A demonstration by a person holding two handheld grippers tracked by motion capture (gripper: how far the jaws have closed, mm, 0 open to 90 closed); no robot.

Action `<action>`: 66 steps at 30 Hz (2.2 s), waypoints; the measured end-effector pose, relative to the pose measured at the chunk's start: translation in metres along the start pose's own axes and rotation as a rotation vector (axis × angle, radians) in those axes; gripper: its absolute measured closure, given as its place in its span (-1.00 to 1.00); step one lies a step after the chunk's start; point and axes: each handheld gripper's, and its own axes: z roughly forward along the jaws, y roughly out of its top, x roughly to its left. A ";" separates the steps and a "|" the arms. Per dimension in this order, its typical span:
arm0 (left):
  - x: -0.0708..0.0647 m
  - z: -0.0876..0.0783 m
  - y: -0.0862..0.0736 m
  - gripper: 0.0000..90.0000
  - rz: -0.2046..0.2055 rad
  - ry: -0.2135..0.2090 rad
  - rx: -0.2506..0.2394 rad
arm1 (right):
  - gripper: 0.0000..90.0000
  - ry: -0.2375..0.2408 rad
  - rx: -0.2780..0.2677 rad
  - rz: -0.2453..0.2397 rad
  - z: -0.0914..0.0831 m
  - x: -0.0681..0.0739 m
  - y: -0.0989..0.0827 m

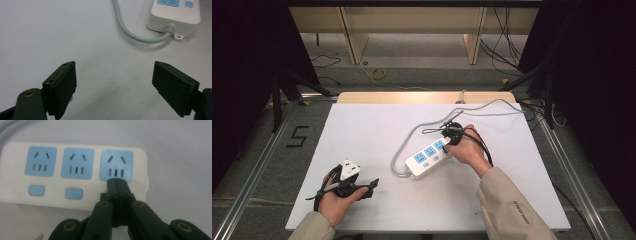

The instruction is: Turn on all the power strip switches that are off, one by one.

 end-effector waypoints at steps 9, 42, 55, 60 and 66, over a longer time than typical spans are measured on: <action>-0.001 0.000 0.000 -0.57 0.003 0.000 0.001 | 1.00 -0.010 0.003 -0.013 0.000 0.001 0.001; -0.001 0.003 -0.002 -0.56 -0.004 -0.007 0.018 | 0.82 -0.046 -0.148 -0.039 -0.034 -0.015 -0.028; -0.002 0.004 -0.001 -0.56 0.007 -0.013 0.025 | 0.52 -0.034 -0.172 -0.030 -0.045 -0.021 -0.051; -0.002 0.004 -0.001 -0.56 0.005 -0.012 0.025 | 0.41 -0.023 -0.195 -0.025 -0.049 -0.022 -0.063; -0.001 0.003 -0.002 -0.56 0.002 -0.009 0.022 | 0.24 -0.030 -0.224 -0.018 -0.055 -0.024 -0.077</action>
